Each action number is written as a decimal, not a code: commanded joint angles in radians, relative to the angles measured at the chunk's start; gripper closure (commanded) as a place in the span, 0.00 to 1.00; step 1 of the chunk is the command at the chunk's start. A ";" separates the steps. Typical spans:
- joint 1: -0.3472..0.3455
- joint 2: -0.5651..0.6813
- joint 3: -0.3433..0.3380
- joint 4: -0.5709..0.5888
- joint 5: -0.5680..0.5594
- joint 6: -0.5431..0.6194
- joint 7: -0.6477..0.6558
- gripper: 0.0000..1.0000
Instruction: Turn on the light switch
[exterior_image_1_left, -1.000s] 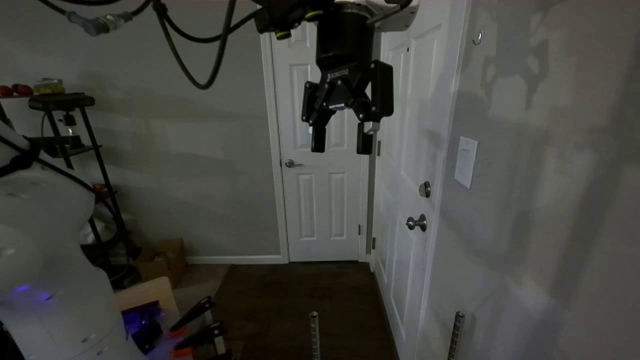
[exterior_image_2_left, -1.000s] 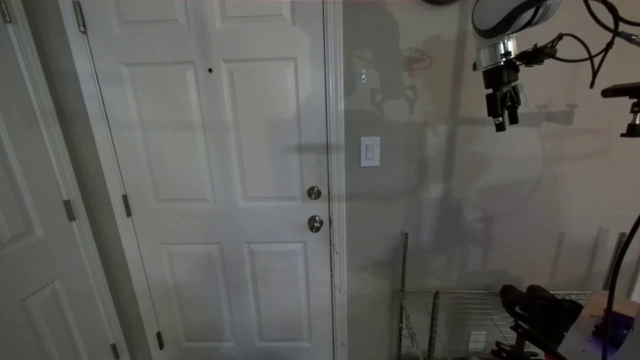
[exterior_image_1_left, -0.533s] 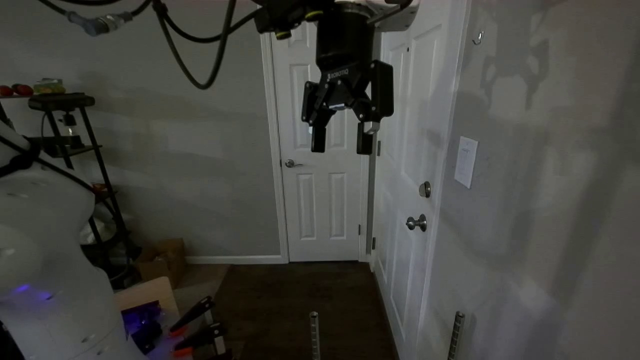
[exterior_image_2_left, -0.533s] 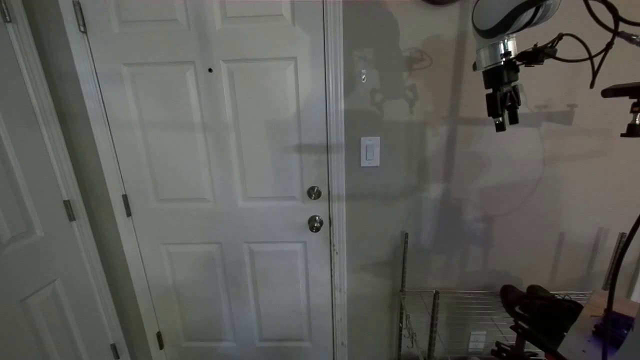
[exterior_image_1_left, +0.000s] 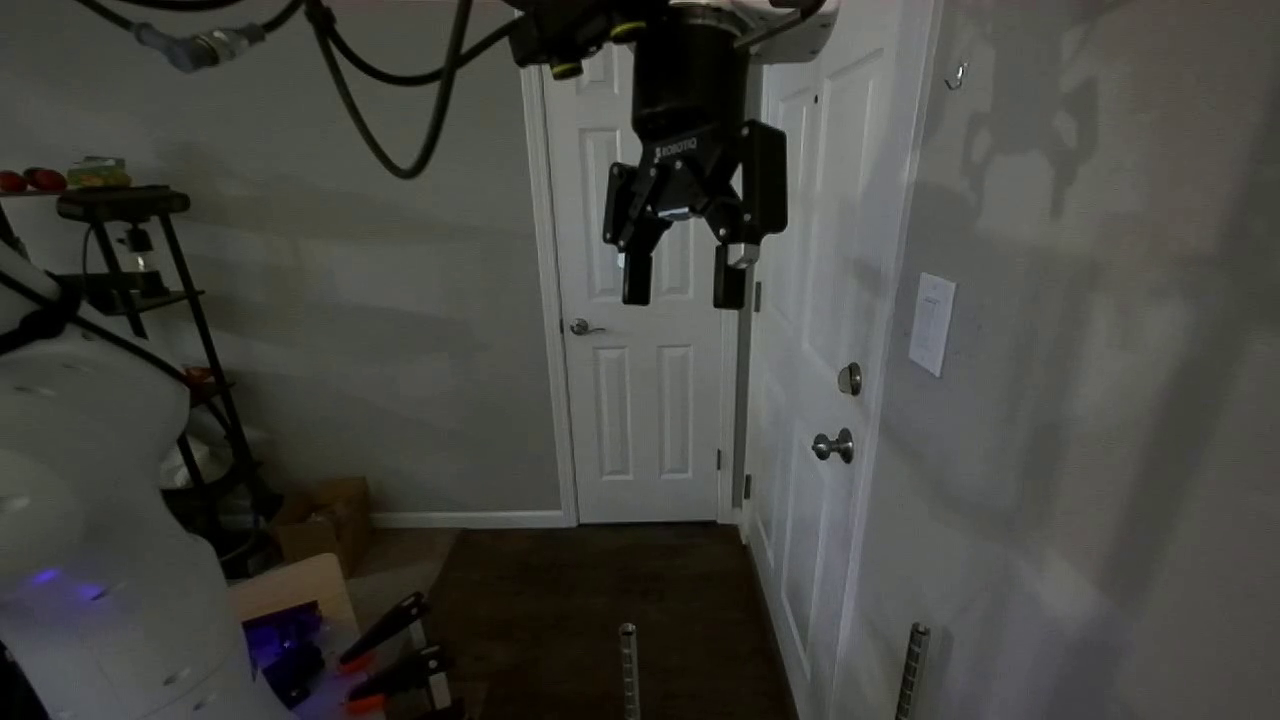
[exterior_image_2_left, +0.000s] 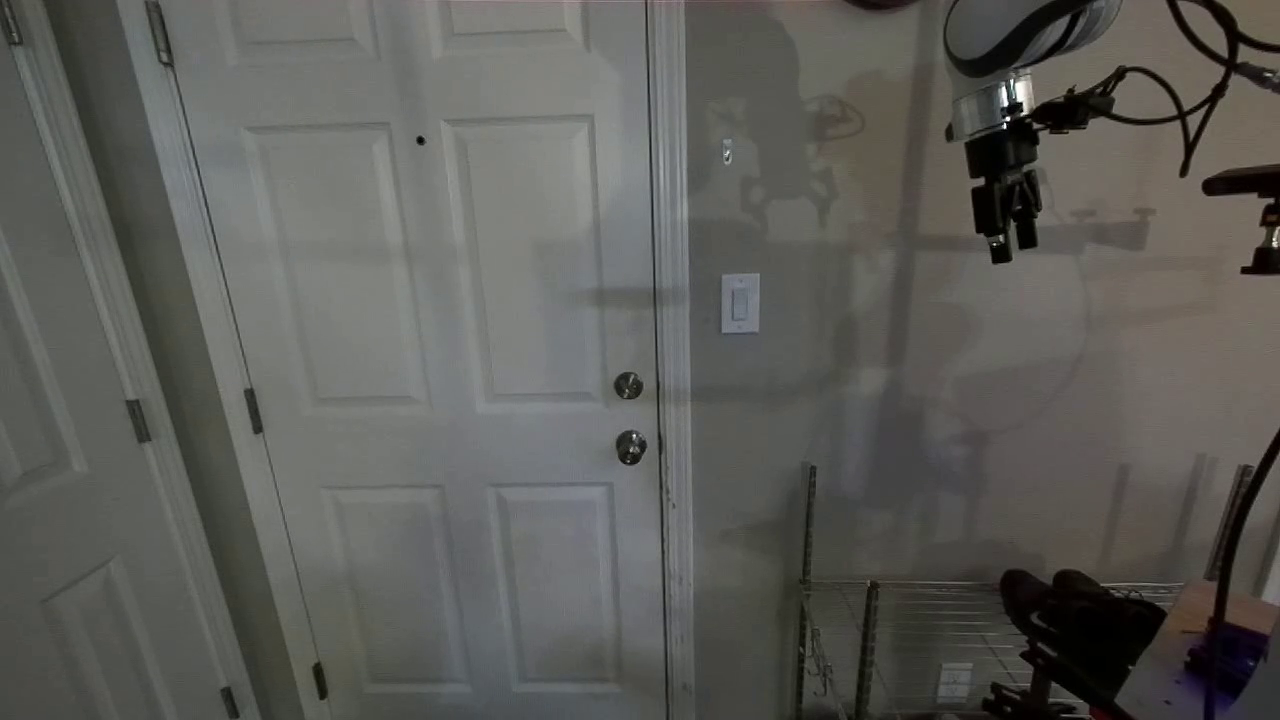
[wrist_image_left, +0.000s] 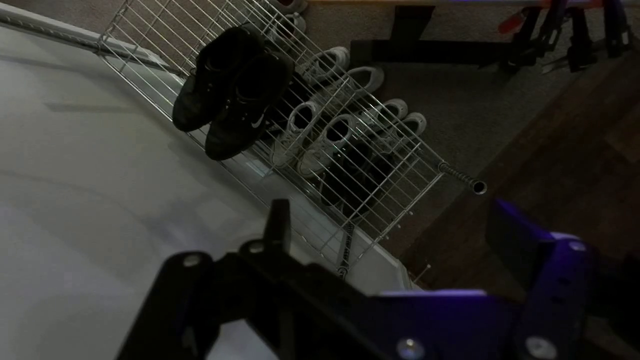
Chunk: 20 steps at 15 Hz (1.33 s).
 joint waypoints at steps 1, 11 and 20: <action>0.004 -0.011 0.011 0.001 -0.027 -0.020 0.016 0.00; 0.016 0.182 -0.028 0.036 -0.043 0.408 0.001 0.00; 0.031 0.442 0.037 0.125 0.155 0.908 0.004 0.00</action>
